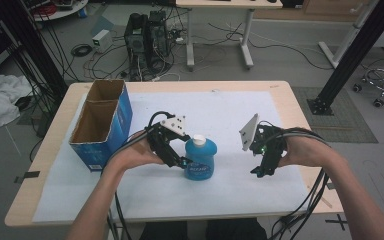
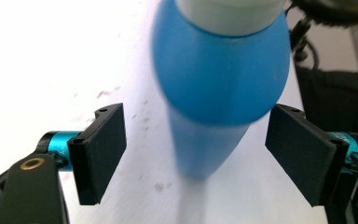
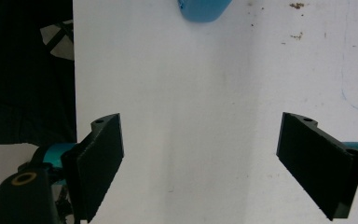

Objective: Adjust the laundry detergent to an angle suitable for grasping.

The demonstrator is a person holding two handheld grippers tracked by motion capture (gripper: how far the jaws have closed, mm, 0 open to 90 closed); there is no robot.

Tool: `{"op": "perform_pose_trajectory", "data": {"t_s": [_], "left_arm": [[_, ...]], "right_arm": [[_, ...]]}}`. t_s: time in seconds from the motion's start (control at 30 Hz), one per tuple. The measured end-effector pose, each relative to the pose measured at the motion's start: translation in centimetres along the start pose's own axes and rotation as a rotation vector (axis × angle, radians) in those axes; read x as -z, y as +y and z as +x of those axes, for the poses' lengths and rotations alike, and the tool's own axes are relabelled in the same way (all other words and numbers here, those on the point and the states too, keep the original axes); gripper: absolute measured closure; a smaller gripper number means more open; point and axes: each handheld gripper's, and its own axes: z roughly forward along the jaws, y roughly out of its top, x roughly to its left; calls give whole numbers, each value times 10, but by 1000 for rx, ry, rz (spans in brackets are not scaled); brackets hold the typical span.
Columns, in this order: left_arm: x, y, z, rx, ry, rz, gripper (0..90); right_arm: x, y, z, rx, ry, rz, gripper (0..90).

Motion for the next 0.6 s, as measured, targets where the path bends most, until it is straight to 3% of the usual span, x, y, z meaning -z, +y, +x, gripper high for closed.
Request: {"op": "perform_pose_trajectory", "data": {"t_s": [0.13, 0.17, 0.2, 0.27, 0.33, 0.37, 0.5, 0.53, 0.57, 0.6], "left_arm": [[16, 4, 6, 6, 47, 67, 150], [21, 5, 8, 0, 54, 96, 147], [24, 6, 10, -5, 72, 126, 147], [32, 6, 15, -8, 96, 164, 147], [40, 6, 22, -10, 80, 218, 147], [42, 5, 24, -7, 74, 242, 147], [47, 4, 32, -26, 82, 383, 147], [48, 3, 34, -25, 74, 404, 147], [49, 2, 36, -20, 68, 423, 147], [50, 1, 38, -23, 65, 439, 147]], "right_arm": [[-1, 1, 0, 5, 5, 1, 138], [-2, 2, 2, -34, 1, -9, 138], [-1, 2, -1, 15, -4, 1, 138], [-1, 2, -1, 4, -8, 1, 138], [-1, 3, 0, -12, -3, 7, 138], [-1, 3, -1, 12, -10, 4, 138], [-2, 3, 0, -13, -12, -1, 138], [-1, 2, -1, 15, -17, 6, 138], [-1, 2, -1, 7, -23, 1, 138], [-2, 3, 1, -32, -26, -12, 138]]}}
